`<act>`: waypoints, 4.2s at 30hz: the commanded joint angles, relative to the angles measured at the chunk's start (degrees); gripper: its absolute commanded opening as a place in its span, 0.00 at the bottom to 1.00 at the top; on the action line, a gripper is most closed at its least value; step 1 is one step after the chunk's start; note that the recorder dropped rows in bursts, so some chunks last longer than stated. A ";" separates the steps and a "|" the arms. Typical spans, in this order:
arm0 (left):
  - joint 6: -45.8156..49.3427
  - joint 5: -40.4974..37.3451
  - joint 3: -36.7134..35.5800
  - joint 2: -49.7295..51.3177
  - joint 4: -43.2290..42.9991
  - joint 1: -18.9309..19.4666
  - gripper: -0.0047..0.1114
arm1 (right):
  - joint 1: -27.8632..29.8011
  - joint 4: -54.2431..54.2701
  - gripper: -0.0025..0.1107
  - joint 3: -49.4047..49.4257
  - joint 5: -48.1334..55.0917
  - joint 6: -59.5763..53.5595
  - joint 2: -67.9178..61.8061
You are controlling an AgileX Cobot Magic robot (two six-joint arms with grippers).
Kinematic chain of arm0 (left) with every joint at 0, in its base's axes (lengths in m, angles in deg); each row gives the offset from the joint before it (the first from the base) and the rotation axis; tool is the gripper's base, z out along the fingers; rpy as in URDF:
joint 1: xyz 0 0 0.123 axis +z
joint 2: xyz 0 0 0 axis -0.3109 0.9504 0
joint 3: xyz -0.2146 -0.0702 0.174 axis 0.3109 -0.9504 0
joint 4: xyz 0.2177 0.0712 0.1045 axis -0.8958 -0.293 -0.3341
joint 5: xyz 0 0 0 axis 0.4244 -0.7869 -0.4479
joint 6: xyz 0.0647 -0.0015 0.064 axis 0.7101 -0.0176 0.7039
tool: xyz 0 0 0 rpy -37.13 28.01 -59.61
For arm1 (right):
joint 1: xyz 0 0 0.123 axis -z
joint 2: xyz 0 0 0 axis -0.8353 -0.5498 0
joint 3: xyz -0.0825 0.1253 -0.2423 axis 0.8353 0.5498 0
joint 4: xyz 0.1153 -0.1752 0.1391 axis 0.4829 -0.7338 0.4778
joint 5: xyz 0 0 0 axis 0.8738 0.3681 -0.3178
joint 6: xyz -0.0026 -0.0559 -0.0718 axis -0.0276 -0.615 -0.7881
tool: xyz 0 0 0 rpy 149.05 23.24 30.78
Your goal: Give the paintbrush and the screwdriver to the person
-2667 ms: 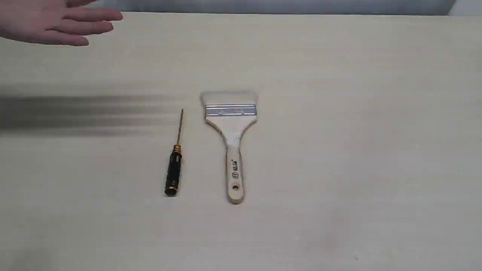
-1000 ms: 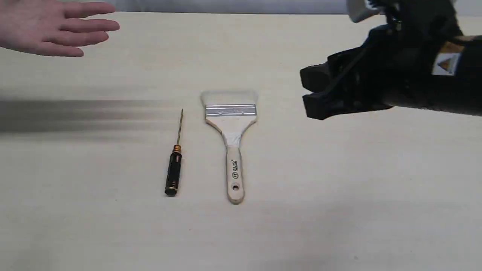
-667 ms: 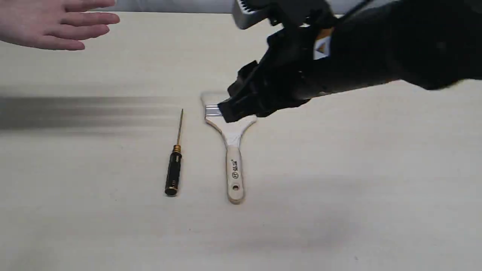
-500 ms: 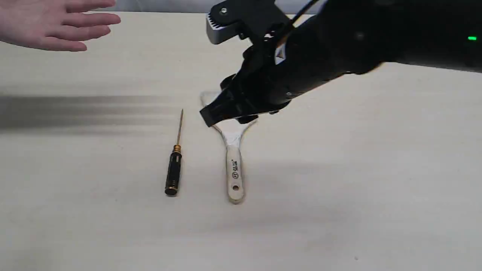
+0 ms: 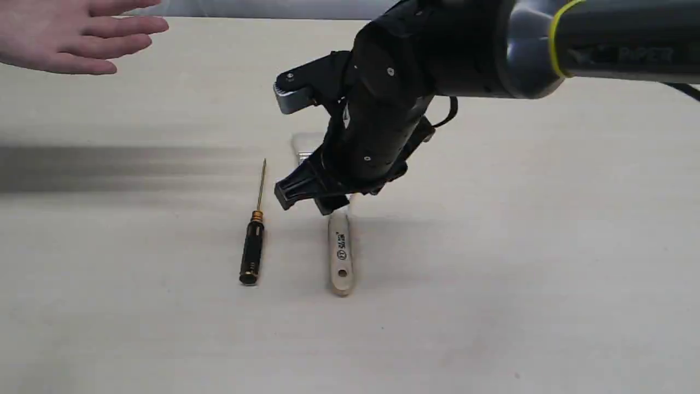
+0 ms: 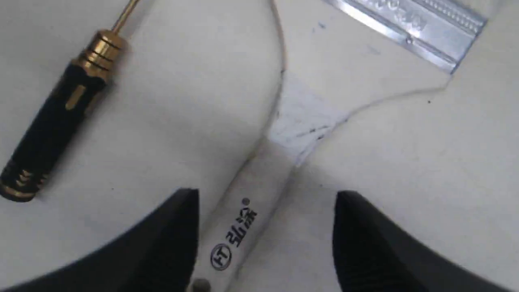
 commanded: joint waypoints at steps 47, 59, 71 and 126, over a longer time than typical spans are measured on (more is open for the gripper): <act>-0.12 0.70 -0.12 -0.14 0.09 -0.32 0.04 | -0.17 -4.87 0.30 -3.03 -2.98 15.31 -9.74; -0.12 0.70 -0.12 -0.14 0.09 -0.32 0.04 | -0.17 -8.28 0.06 -3.03 -7.15 13.77 -7.58; -0.12 0.59 -0.12 -0.14 0.25 -0.32 0.04 | -0.45 -4.02 0.06 -3.03 -5.44 5.13 11.54; -0.12 0.56 -0.12 -0.14 0.24 -0.32 0.04 | -2.45 5.85 0.50 -3.03 -0.08 -2.41 -9.62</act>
